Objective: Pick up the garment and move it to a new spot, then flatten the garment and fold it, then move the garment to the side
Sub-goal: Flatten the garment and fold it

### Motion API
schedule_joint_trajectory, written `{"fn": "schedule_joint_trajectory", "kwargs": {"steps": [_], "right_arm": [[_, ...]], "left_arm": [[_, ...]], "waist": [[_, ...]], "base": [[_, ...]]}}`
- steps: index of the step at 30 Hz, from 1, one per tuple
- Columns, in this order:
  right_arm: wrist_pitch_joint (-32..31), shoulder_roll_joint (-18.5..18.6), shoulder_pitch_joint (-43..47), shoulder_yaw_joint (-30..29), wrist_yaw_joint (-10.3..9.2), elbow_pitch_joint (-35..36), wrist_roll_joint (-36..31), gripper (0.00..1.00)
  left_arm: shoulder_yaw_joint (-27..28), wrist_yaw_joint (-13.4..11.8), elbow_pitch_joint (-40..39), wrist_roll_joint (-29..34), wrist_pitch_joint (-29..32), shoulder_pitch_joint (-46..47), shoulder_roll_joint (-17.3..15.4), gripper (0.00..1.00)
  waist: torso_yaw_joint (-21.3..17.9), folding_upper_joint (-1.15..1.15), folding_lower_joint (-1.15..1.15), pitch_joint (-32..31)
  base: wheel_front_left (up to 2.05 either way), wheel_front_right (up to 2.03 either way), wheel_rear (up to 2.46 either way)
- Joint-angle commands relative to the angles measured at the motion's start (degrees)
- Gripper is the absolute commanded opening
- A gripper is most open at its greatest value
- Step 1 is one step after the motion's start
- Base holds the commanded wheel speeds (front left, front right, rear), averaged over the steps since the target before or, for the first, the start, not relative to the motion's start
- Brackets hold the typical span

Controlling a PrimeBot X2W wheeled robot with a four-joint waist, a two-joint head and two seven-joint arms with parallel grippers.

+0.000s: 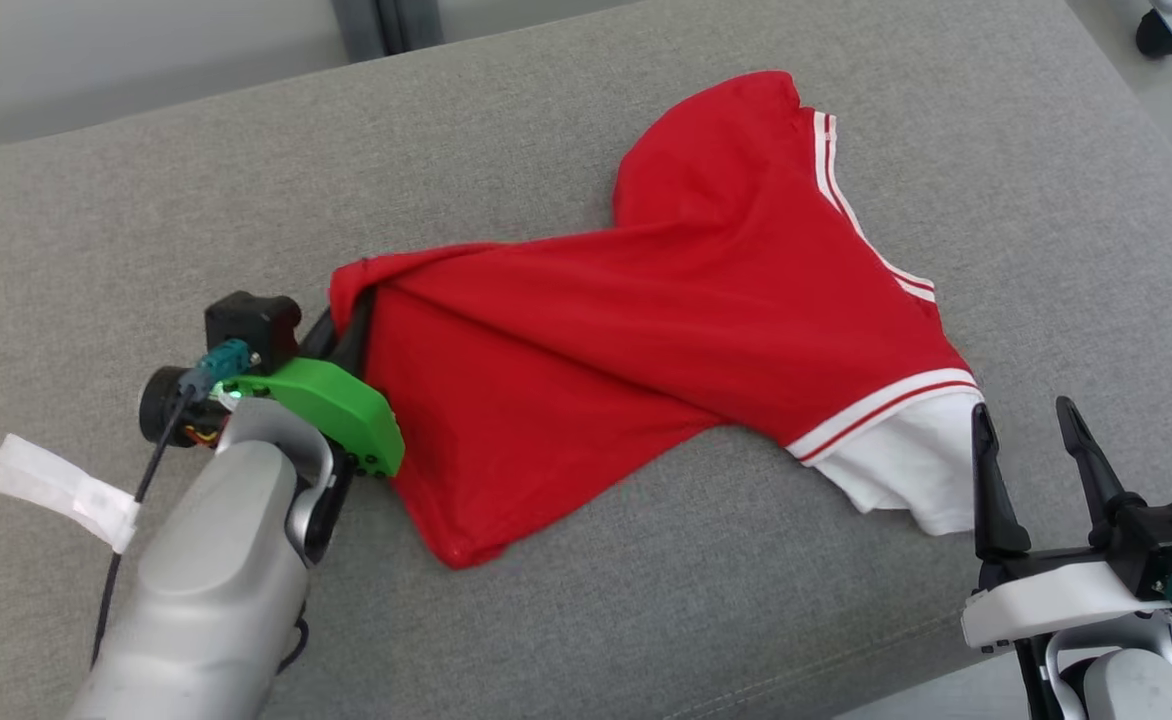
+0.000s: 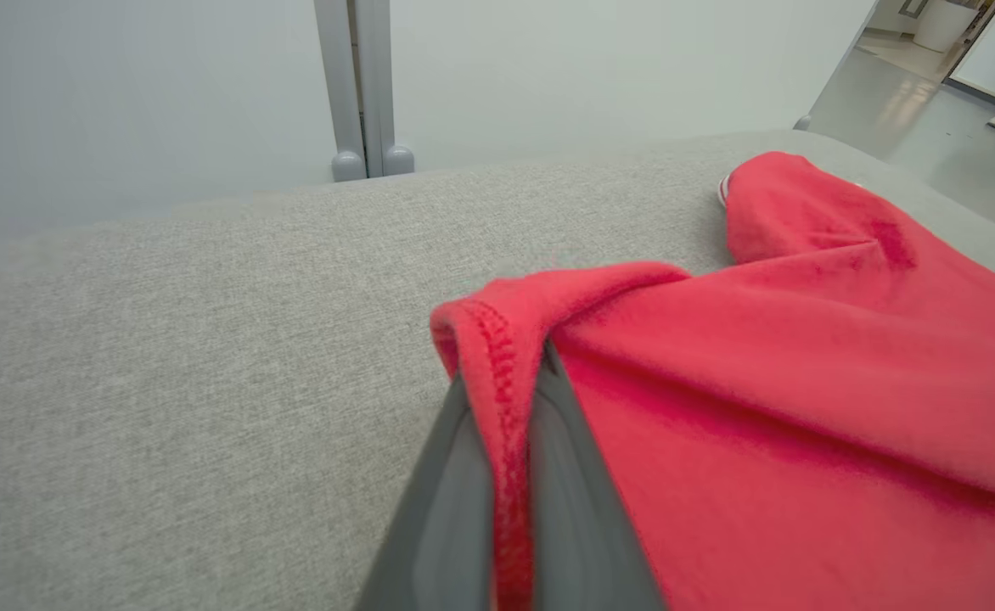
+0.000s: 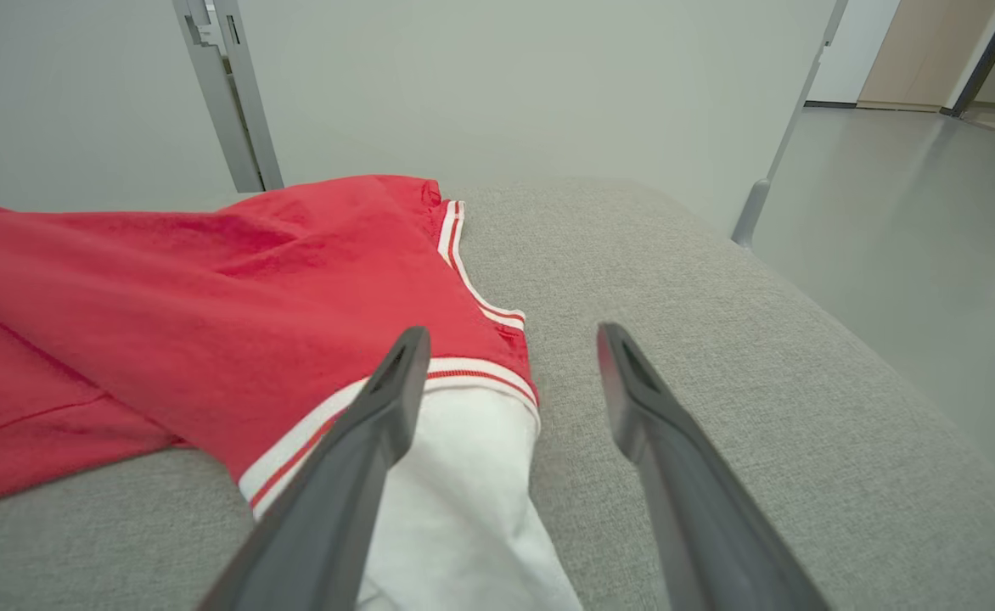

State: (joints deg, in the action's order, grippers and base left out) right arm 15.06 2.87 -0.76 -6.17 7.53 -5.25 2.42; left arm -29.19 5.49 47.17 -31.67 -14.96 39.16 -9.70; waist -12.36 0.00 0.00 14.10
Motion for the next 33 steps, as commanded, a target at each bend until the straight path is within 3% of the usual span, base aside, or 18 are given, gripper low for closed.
{"fn": "schedule_joint_trajectory", "kwargs": {"steps": [1,3,4,5,11,15,18,24,26,33], "right_arm": [[0.2,0.0,-0.8,0.1,-0.08,-0.2,0.3,1.00],[0.2,0.0,-0.9,0.2,-0.09,-0.6,0.4,1.00],[0.2,0.0,-0.7,0.2,-0.08,-0.8,0.4,1.00],[0.2,0.0,-0.5,0.1,-0.08,-1.0,0.5,1.00],[0.2,0.0,1.9,-1.6,-0.09,-1.6,1.0,1.00],[0.2,0.0,4.1,-2.9,-0.08,-1.5,1.1,1.00],[0.2,0.0,5.2,-3.5,-0.09,-1.4,1.1,1.00],[0.2,0.0,4.9,-3.6,-0.08,-1.0,0.3,1.00],[0.2,0.0,4.4,-3.4,-0.09,-0.9,-0.1,1.00],[0.2,0.0,4.1,-2.7,-0.08,-0.9,-0.5,1.00]], "left_arm": [[0.4,0.0,1.3,0.5,-0.2,1.7,-0.6,0.00],[0.6,0.4,3.2,0.4,-0.2,2.7,-0.7,0.04],[0.6,0.6,4.1,0.5,-0.2,2.9,-0.7,0.44],[0.7,0.8,4.8,-0.1,-0.2,2.6,-0.4,1.00],[3.6,1.6,3.8,-4.4,-0.2,-2.7,-0.5,1.00],[6.2,1.5,-0.7,-6.9,-0.2,-10.3,-1.2,1.00],[4.5,1.7,-7.1,-6.9,0.3,-17.4,-1.8,1.00],[-1.0,1.9,-21.7,-8.7,8.7,-28.7,-3.5,1.00],[-1.8,0.9,-24.9,-8.6,11.2,-30.3,-4.3,1.00],[-1.8,0.0,-32.7,-13.7,16.4,-33.8,-2.8,1.00]], "waist": [[-0.5,0.00,0.00,0.5],[-0.9,0.00,0.00,0.5],[-1.2,0.00,0.00,0.3],[-1.3,0.00,0.00,0.1],[-1.3,0.00,0.00,-2.2],[-0.5,0.00,0.00,-4.1],[0.2,0.00,0.00,-4.9],[1.8,0.00,0.00,-5.0],[2.0,0.00,0.00,-4.9],[1.4,0.00,0.00,-5.0]], "base": [[0.00,0.00,0.00],[0.00,0.00,0.00],[0.00,0.00,0.00],[0.00,0.00,0.00],[0.00,0.00,0.00],[0.00,0.00,0.00],[0.00,0.00,0.00],[0.00,0.00,0.00],[0.00,0.00,0.00],[0.00,0.00,0.00]]}}
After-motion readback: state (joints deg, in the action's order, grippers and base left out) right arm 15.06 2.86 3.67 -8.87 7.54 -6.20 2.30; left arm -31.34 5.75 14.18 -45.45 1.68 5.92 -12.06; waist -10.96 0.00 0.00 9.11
